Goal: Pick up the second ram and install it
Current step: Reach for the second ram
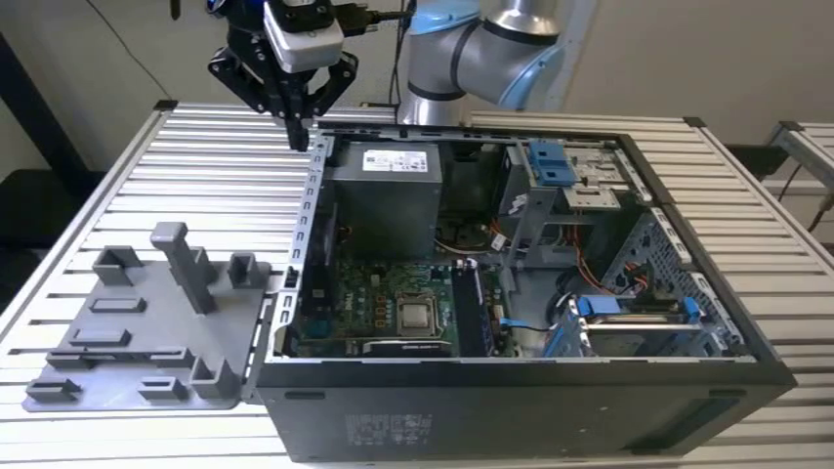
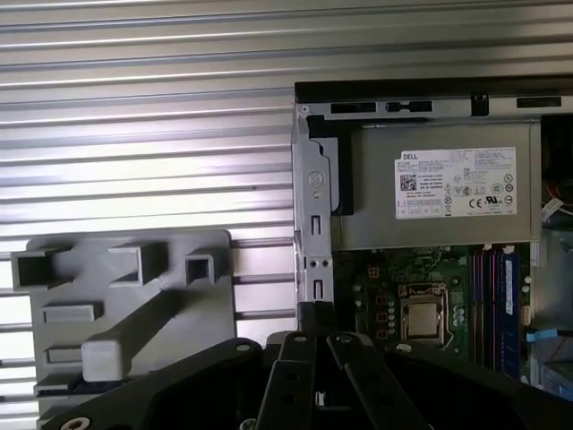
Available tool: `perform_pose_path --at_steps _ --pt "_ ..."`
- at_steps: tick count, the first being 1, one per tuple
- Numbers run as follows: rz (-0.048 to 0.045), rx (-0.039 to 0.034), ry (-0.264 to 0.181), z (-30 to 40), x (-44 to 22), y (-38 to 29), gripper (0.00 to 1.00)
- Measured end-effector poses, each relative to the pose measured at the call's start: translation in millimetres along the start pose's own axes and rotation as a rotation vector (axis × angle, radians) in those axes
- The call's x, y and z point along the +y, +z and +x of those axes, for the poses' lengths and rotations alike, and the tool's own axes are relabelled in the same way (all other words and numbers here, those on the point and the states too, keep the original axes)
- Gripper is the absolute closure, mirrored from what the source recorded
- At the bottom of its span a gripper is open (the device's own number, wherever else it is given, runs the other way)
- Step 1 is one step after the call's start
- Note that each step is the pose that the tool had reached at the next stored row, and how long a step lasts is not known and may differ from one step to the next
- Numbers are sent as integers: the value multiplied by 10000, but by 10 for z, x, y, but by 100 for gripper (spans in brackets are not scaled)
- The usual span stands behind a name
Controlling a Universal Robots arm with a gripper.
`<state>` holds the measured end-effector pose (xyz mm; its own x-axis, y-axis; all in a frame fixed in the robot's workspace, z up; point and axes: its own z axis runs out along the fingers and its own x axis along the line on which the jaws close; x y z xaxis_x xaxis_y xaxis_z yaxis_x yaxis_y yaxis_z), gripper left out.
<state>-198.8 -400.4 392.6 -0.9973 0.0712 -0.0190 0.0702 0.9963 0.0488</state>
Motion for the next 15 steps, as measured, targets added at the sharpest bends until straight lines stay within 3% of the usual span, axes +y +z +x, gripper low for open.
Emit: perform_pose_path --at_steps 15 --pt "0 1 0 251 -28 -6 89"
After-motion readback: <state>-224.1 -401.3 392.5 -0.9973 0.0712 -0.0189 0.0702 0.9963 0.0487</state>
